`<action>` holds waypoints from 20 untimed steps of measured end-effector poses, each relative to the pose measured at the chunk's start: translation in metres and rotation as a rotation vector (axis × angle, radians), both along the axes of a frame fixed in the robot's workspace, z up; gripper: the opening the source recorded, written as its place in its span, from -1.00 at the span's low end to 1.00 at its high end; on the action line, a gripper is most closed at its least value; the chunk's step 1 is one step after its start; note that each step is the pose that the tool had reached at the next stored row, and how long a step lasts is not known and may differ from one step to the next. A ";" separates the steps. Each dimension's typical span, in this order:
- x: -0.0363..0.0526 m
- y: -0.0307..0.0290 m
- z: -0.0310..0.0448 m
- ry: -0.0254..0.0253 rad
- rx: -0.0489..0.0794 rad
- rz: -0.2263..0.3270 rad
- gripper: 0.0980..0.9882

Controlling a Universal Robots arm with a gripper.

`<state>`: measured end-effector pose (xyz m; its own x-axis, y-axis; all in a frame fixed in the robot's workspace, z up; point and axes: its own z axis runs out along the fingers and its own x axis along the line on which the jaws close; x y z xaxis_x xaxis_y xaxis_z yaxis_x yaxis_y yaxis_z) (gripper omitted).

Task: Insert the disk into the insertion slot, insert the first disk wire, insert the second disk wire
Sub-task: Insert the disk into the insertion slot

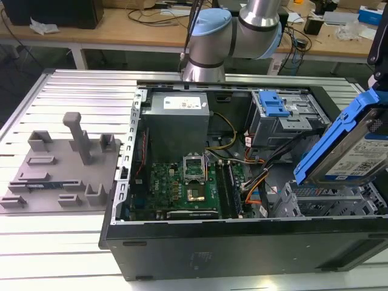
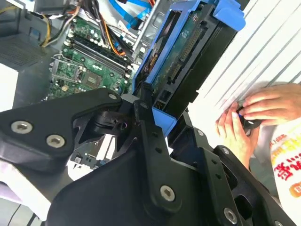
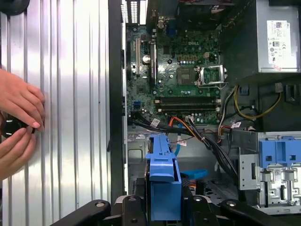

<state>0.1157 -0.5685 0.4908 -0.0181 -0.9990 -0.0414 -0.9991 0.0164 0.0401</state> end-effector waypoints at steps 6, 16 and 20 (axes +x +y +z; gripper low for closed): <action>-0.0045 -0.0001 -0.0013 -0.0504 0.001 0.000 -0.40; -0.0086 0.0000 -0.0028 -0.0636 -0.001 0.000 -0.40; -0.0086 0.0023 -0.0031 -0.0636 -0.001 0.000 -0.40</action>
